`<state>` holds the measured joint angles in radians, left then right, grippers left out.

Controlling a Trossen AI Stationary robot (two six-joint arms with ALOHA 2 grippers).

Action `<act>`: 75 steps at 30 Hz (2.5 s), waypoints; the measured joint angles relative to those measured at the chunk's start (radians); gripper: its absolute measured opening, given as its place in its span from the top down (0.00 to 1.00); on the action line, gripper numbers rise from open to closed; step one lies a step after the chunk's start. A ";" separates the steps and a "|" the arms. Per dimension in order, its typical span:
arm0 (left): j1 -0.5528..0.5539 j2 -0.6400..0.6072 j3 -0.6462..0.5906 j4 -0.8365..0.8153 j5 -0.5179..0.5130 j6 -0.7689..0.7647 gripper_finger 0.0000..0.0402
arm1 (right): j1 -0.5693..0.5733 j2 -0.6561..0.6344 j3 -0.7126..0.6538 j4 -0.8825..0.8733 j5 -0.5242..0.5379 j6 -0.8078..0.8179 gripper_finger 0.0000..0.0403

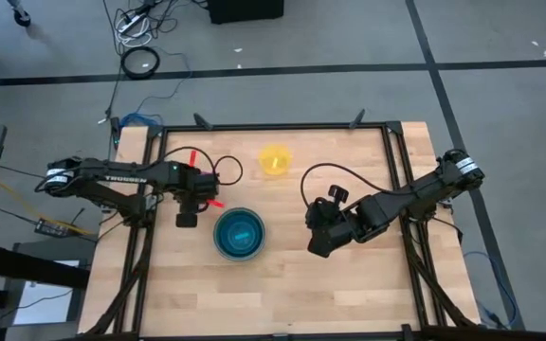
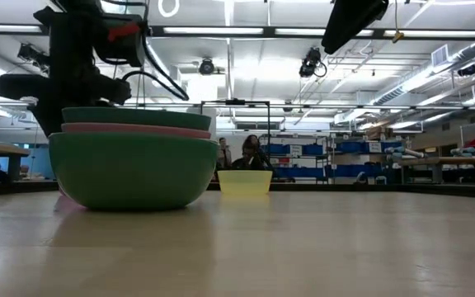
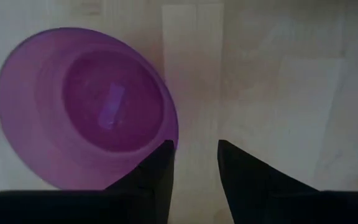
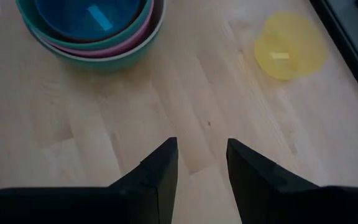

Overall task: Nest bowls inside each other
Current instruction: Stack the purple bowl on top of the blue bowl

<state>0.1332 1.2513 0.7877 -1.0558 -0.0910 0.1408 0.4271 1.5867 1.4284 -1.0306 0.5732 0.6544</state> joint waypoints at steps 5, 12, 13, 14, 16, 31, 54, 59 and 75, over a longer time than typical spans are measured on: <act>0.011 0.000 -0.047 0.044 0.009 0.002 0.67 | 0.000 0.000 0.000 0.000 0.000 0.000 0.69; 0.038 0.005 -0.055 0.070 -0.032 -0.013 0.67 | -0.002 0.000 0.000 0.001 0.000 0.000 0.69; 0.044 0.005 -0.055 0.074 -0.035 -0.014 0.67 | -0.002 0.001 0.000 0.001 0.000 0.000 0.69; 0.050 0.005 -0.055 0.075 -0.035 -0.019 0.67 | -0.002 0.001 0.000 0.001 0.000 0.000 0.69; 0.063 0.005 -0.055 0.072 -0.026 -0.020 0.67 | -0.002 0.001 0.000 0.001 0.000 0.000 0.69; 0.090 0.215 -0.054 0.076 0.037 -0.071 0.69 | -0.002 0.001 0.000 0.001 0.001 -0.001 0.69; 0.019 0.012 0.240 0.064 -0.008 -0.211 0.99 | -0.002 0.000 0.000 -0.010 0.003 0.010 0.69; -0.156 0.022 0.310 0.131 0.007 -0.301 0.99 | -0.002 0.000 0.000 -0.066 0.034 0.099 0.71; -0.516 0.196 0.315 0.279 -0.057 -0.644 0.99 | -0.012 0.000 0.000 -0.130 0.059 0.156 0.72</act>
<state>-0.3833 1.4476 1.1030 -0.7768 -0.1476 -0.5034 0.4152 1.5871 1.4281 -1.1610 0.6319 0.8101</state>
